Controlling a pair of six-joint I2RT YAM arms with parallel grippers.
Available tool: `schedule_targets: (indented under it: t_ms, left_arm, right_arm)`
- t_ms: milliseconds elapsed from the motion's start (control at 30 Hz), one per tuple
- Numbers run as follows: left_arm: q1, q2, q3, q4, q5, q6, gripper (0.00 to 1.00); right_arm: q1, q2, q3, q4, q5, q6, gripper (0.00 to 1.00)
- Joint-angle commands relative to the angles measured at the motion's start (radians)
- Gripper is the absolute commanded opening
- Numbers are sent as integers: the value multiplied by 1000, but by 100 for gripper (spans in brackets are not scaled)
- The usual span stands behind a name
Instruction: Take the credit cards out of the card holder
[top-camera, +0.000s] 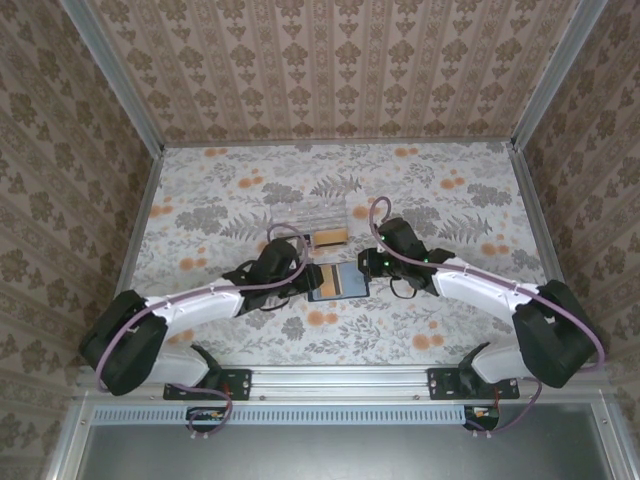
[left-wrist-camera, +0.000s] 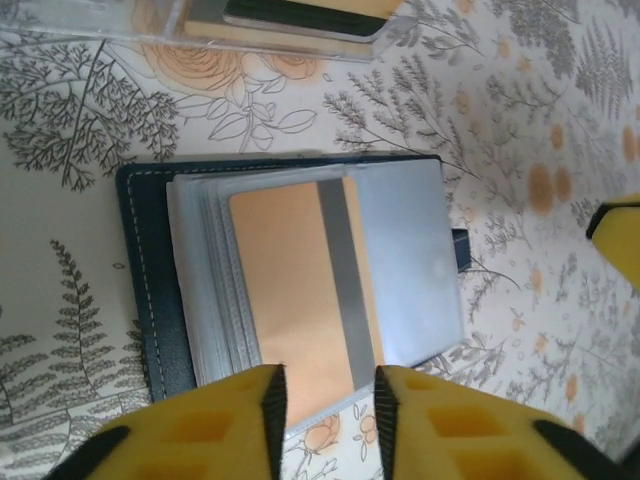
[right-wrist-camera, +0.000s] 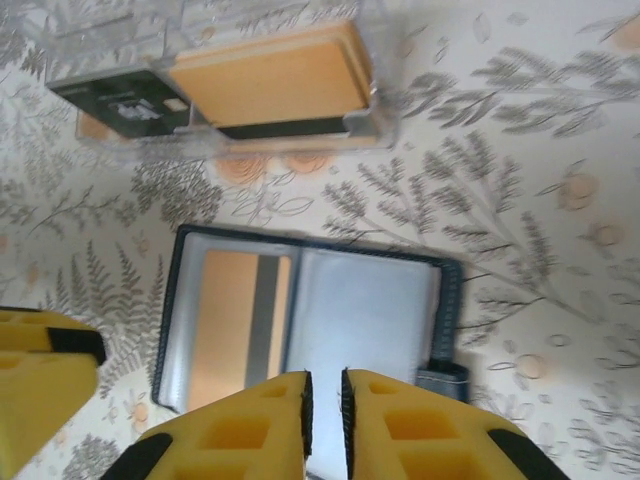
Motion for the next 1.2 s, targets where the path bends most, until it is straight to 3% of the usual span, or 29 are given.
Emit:
schedule_targets:
  t_ms: [0, 67, 133, 1167]
  left_arm:
    - [12, 52, 13, 14, 24, 15, 14]
    - [20, 89, 21, 32, 39, 15, 5]
    - [27, 122, 27, 40, 47, 16, 3]
    - [27, 214, 17, 46, 51, -8, 0]
  right_arm:
    - [5, 92, 26, 72, -139, 41, 18]
    - [5, 143, 34, 111, -178, 64, 17]
    - [8, 182, 40, 143, -203, 83, 17]
    - [6, 355, 33, 292, -317, 177, 18]
